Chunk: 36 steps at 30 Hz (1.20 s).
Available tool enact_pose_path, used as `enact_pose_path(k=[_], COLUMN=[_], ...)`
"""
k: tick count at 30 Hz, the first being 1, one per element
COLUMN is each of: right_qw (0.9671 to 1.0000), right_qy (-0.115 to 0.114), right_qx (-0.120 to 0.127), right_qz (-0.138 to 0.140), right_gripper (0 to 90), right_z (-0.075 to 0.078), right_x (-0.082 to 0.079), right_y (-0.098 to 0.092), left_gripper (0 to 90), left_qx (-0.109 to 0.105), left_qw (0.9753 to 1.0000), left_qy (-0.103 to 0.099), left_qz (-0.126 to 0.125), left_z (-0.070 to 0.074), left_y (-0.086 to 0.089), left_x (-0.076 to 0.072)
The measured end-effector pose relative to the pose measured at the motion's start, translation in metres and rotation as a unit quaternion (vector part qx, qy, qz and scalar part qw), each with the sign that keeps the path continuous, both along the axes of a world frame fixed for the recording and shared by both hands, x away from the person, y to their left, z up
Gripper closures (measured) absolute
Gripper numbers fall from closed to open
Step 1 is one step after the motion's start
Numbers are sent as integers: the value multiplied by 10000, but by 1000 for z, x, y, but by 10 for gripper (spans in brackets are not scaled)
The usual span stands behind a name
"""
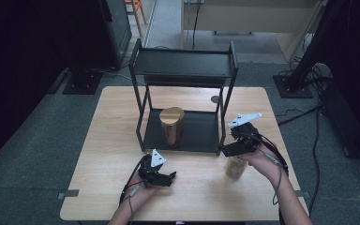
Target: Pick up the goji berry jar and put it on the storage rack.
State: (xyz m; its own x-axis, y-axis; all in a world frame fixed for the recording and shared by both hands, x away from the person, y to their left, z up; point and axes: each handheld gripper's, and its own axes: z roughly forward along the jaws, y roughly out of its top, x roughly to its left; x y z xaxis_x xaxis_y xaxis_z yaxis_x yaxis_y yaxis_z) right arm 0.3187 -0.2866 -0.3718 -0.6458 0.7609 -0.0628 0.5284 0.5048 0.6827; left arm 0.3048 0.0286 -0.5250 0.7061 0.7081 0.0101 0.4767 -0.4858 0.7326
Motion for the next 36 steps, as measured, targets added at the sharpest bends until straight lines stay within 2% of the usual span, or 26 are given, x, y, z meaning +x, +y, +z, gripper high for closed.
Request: enact_pose_path(k=[20,36], right_qw=[9998,9998], right_qy=[9,67], right_qx=[107,67], right_qz=[-137,-174], right_gripper=[191,187], right_z=[-6,-13], right_x=[-9,-16], right_y=[-17,-23], left_gripper=[112,112], left_qx=[-3,-3], left_qw=[10000,10000], left_qy=[6,6], left_qz=[3,1], left_z=[0,0], left_y=[0,0], left_x=[0,0])
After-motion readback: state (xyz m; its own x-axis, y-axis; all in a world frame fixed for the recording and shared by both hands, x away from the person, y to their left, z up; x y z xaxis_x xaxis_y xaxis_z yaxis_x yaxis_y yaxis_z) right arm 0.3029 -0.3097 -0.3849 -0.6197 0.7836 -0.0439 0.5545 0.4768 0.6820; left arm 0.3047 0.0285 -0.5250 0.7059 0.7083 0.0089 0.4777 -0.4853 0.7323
